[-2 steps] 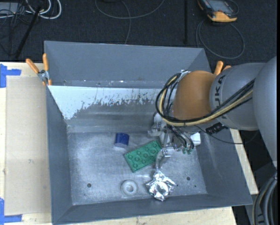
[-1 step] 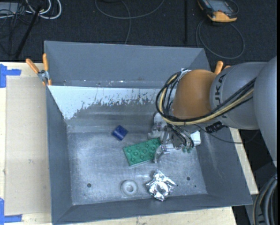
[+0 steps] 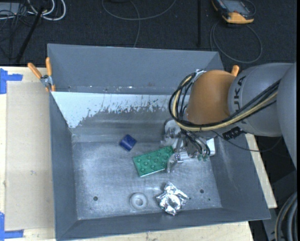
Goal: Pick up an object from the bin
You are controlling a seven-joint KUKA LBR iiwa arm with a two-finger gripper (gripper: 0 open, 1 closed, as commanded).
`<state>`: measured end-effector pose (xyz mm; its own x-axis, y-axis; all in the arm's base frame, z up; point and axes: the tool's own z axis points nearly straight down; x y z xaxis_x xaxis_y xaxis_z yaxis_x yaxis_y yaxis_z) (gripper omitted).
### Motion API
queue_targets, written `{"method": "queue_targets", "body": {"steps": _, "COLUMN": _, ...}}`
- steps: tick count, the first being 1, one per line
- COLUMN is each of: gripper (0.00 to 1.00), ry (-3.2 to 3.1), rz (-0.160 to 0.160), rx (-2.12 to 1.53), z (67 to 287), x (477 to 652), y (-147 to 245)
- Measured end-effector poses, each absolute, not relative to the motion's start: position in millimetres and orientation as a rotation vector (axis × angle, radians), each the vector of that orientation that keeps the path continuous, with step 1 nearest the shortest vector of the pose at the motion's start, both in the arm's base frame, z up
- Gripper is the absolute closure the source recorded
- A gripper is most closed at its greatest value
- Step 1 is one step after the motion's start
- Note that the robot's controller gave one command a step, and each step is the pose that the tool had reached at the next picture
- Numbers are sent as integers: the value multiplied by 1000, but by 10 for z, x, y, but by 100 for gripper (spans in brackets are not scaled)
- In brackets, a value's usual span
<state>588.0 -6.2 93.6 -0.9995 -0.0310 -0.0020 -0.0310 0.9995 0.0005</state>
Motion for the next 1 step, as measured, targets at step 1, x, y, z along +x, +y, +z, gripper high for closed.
{"method": "queue_targets", "body": {"steps": 1, "gripper": 100, "ry": 3136, "rz": 0, "rx": -53, "z": 1433, "x": 5892, "y": -60}}
